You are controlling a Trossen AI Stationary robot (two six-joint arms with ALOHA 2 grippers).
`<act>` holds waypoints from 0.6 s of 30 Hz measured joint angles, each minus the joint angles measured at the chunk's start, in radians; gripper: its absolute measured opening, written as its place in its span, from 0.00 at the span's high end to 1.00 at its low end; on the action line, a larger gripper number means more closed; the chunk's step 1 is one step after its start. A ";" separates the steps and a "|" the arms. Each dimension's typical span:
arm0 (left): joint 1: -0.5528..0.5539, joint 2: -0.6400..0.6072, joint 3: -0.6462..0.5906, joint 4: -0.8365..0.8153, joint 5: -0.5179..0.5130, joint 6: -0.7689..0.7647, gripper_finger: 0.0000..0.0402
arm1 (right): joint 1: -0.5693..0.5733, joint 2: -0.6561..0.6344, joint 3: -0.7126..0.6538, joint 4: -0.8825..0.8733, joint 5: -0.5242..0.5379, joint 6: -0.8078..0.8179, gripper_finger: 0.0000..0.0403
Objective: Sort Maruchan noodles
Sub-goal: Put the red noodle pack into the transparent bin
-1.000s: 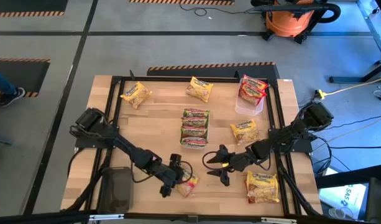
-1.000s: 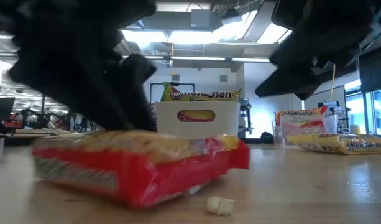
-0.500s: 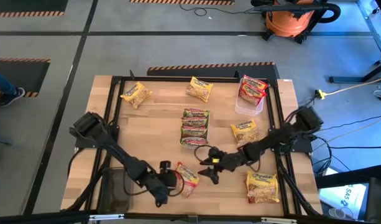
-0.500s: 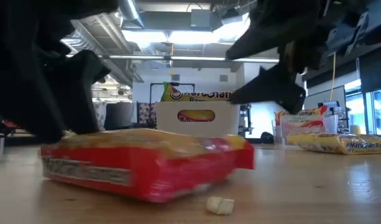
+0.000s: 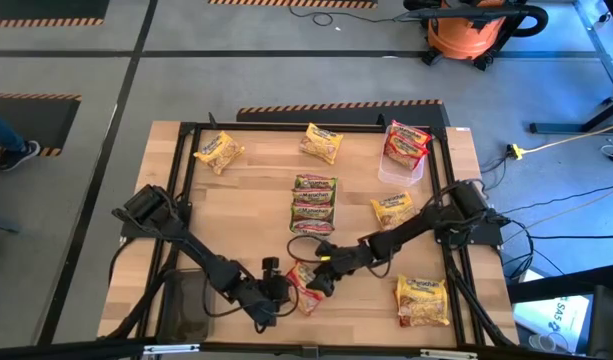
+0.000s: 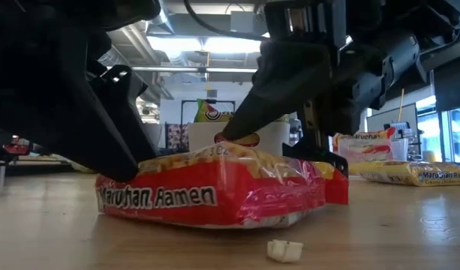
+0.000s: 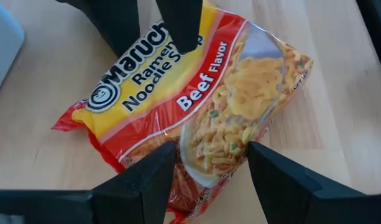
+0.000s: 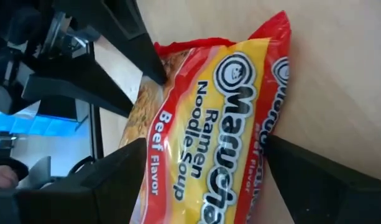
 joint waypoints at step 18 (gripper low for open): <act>0.008 0.002 -0.001 0.038 -0.021 0.039 0.50 | 0.000 0.045 0.071 -0.022 -0.059 0.022 0.20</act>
